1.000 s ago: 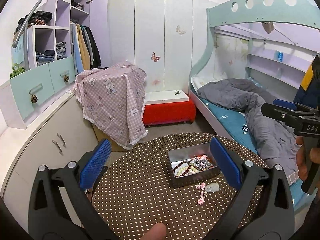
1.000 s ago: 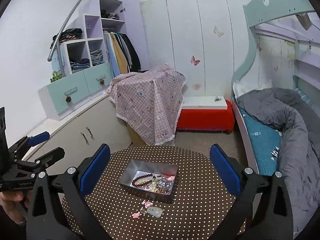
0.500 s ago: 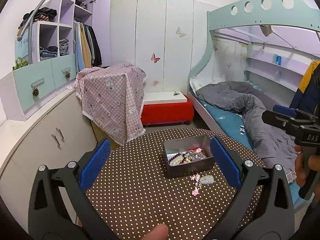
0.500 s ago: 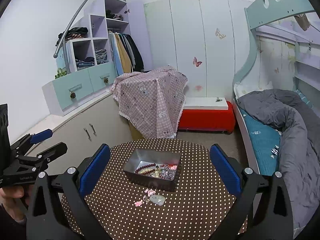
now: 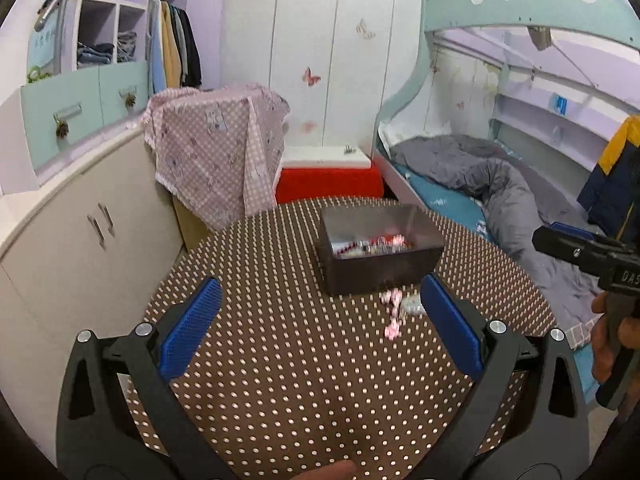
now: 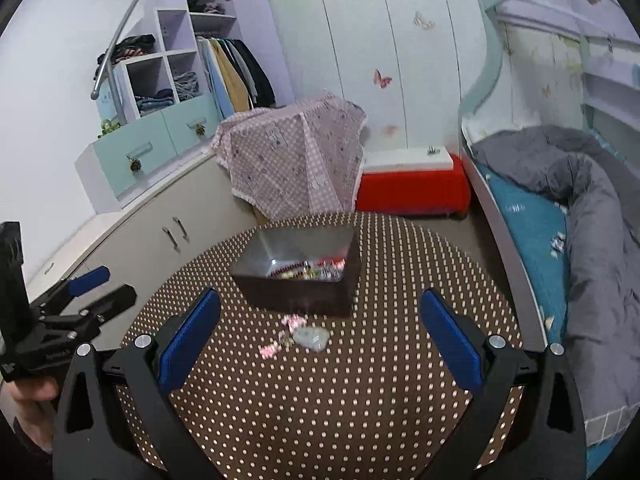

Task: Organize jewelry
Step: 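Move both grippers toward the pink bunny keychain and jade pendant, then grasp the pink bunny keychain with the left gripper while the right grasps the jade pendant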

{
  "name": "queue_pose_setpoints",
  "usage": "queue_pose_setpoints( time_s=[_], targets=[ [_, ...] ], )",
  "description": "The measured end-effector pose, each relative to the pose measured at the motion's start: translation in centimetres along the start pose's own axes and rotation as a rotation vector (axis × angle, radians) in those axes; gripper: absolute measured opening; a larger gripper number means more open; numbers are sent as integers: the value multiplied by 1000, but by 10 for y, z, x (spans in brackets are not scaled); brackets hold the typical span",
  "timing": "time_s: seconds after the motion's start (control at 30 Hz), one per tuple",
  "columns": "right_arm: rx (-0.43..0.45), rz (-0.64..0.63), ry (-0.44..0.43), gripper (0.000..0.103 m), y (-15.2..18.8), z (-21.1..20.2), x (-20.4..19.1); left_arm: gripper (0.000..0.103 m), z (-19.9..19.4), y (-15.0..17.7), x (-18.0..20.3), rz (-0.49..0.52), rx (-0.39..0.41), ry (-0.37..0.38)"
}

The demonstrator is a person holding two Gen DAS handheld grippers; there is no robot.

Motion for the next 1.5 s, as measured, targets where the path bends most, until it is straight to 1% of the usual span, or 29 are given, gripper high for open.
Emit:
queue_pose_setpoints(
  time_s=[0.13, 0.33, 0.47, 0.57, 0.6, 0.63, 0.67, 0.7, 0.73, 0.8, 0.93, 1.07, 1.17, 1.2, 1.27, 1.37, 1.4, 1.5],
  targets=[
    [-29, 20, 11, 96, 15, 2, 10, 97, 18, 24, 14, 45, -43, 24],
    [-53, 28, 31, 96, 23, 4, 24, 97, 56, 55, 41, 163, -133, 66],
    [-67, 34, 42, 96, 28, 7, 33, 96, 84, 70, 54, 215, -197, 93],
    [-75, 29, 44, 96, 31, 10, 35, 81, 104, 84, 60, 231, -270, 114],
    [-80, 28, 45, 96, 32, 11, 36, 69, 109, 88, 61, 230, -302, 122],
    [-83, 29, 46, 96, 32, 13, 36, 57, 111, 90, 62, 212, -321, 151],
    [-89, 29, 46, 96, 34, 15, 37, 49, 111, 89, 62, 194, -321, 172],
    [-95, 27, 46, 96, 35, 17, 37, 34, 110, 89, 63, 189, -325, 188],
    [-103, 22, 45, 96, 37, 19, 37, 26, 109, 89, 64, 188, -321, 201],
    [-120, 5, 44, 96, 41, 26, 35, 16, 104, 89, 62, 162, -318, 222],
    [-169, -46, 33, 96, 53, 44, 26, 16, 95, 84, 41, 83, -286, 179],
    [-227, -131, 20, 96, 68, 69, 12, 16, 84, 81, 19, 50, -253, 116],
    [-260, -203, 13, 95, 78, 86, 3, 16, 81, 82, 9, 21, -245, 91],
    [-268, -230, 18, 94, 81, 91, 1, 16, 80, 83, 6, 4, -244, 85],
    [-296, -280, 20, 87, 86, 101, -3, 16, 80, 83, 1, -17, -240, 71],
    [-329, -357, 24, 80, 96, 117, -5, 16, 84, 83, 3, -24, -245, 67],
    [-326, -351, 14, 80, 96, 119, -5, 16, 85, 83, 0, -24, -247, 63],
    [-334, -336, -41, 67, 95, 127, -9, 16, 87, 84, -1, -32, -247, 55]
  ],
)
Point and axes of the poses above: each gripper's, at about its wrist camera, not at the fingertips, and z roughly the way its jaws point, x to its right, y to its underside, the point moved 7 cm from there along z, roughly the way its jaws point, and after that the axes turned 13 degrees about x, right-handed, at the moved point
